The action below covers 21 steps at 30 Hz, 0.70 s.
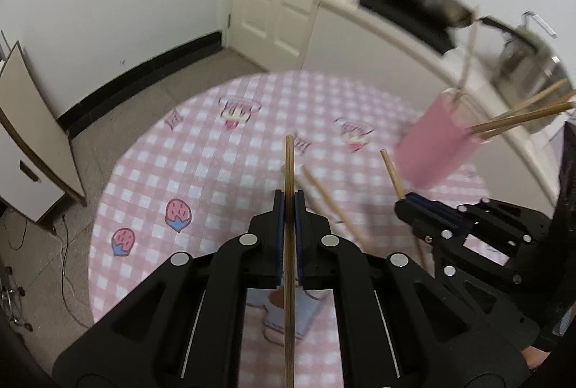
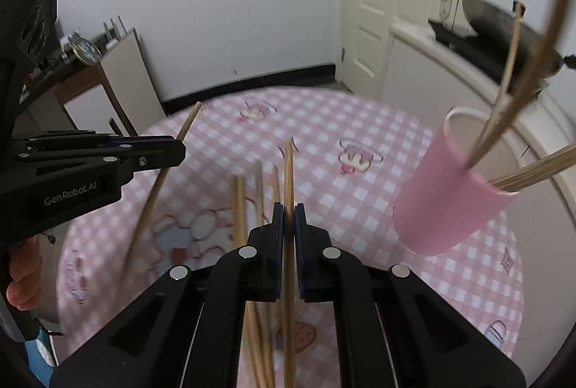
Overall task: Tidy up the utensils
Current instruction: 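Close the left and right tools each on one chopstick from the pile, then lift the held chopsticks and carry them over the pink cup with both tools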
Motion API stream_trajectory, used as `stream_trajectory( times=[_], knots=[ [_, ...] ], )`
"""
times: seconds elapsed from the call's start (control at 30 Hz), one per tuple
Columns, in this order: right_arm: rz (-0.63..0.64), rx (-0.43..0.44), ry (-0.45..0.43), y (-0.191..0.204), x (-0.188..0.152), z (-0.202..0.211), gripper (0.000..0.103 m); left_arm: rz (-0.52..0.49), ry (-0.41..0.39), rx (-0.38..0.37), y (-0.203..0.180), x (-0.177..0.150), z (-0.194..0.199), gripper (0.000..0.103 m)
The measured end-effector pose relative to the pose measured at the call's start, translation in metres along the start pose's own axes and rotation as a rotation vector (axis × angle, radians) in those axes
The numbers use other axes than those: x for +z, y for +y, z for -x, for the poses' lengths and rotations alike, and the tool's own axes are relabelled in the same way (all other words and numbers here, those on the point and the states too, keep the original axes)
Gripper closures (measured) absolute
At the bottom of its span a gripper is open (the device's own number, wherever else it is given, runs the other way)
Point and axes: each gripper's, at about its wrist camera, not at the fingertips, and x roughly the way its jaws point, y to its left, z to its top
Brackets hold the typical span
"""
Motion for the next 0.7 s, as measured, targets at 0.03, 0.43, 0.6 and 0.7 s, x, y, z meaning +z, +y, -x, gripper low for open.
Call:
stream_trajectory(
  times=[0.03,0.43,0.6,0.7],
  knots=[
    [-0.001,0.003,-0.013,0.002,0.001,0.007,0.098,-0.003,-0.019,-0.006,-0.002,0.000,0.010,0.098],
    [-0.003,0.001,-0.182,0.004,0.001,0.101,0.099,-0.062,-0.253,-0.094,-0.043,-0.007,0.120,0.098],
    [-0.017,-0.019,-0.246,-0.006,-0.002,0.130,0.099,-0.070,-0.332,-0.118,-0.056,-0.009,0.144,0.098],
    [-0.037,-0.037,-0.296,-0.017,-0.004,0.150,0.099,-0.055,-0.361,-0.126,-0.063,-0.005,0.150,0.098]
  ],
)
